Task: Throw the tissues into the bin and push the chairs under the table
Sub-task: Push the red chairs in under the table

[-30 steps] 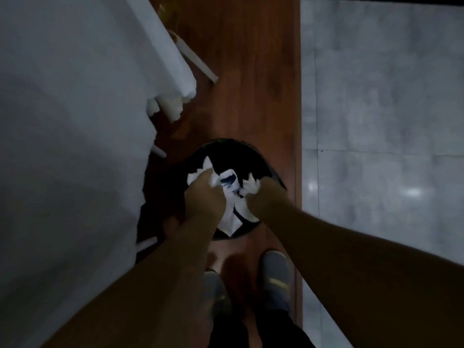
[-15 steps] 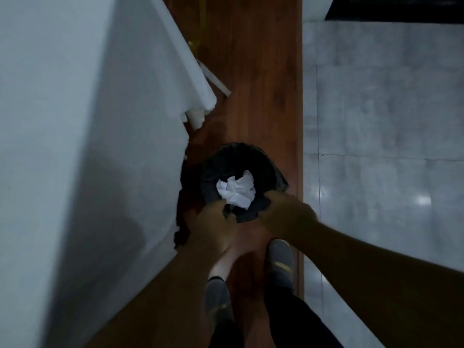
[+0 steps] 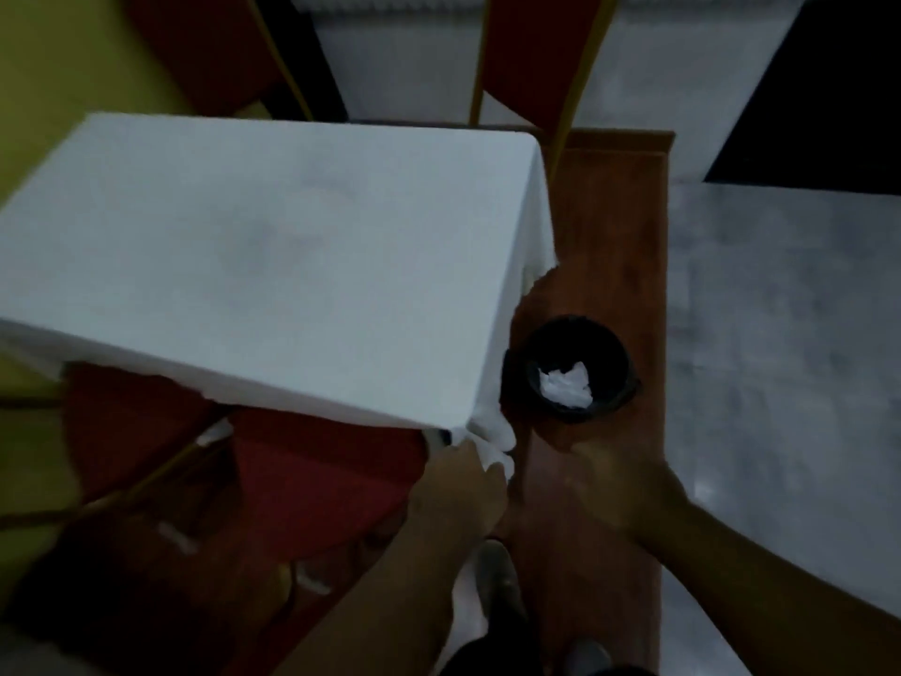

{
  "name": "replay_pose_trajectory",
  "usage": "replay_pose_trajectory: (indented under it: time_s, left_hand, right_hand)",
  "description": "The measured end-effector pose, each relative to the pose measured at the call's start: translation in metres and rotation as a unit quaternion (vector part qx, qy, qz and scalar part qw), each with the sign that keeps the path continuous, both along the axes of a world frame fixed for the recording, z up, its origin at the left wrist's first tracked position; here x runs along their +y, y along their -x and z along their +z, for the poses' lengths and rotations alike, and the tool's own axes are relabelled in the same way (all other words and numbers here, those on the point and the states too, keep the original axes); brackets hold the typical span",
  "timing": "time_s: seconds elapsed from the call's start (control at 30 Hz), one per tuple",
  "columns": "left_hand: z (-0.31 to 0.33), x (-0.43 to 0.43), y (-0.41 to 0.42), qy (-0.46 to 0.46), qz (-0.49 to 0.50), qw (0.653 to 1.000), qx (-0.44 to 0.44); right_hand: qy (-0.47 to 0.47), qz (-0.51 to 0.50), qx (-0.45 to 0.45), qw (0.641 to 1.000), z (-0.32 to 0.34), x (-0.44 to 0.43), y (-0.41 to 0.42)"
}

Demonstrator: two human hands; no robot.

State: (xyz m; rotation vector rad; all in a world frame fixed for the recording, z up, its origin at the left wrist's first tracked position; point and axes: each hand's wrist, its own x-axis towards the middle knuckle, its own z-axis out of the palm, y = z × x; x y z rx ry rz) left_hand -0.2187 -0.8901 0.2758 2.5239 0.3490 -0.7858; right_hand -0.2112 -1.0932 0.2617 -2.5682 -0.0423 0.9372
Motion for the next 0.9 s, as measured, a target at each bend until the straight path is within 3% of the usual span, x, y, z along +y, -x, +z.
replay_pose_trajectory:
  time_s: [0.1, 0.3, 0.9]
  left_hand:
    - [0.027, 0.043, 0.027, -0.035, 0.003, 0.999, -0.019]
    - [0.048, 0.14, 0.064, -0.045, 0.1, 0.994, -0.013]
    - [0.033, 0.473, 0.066, -0.056, 0.076, 0.995, -0.008]
  right_hand:
    - [-0.026, 0.043, -0.034, 0.998, -0.01, 0.025, 0.008]
    - [-0.048, 0.029, -0.052, 0.997, 0.056, 0.111, 0.03]
    - [0.05, 0.126, -0.077, 0.988, 0.057, 0.412, 0.041]
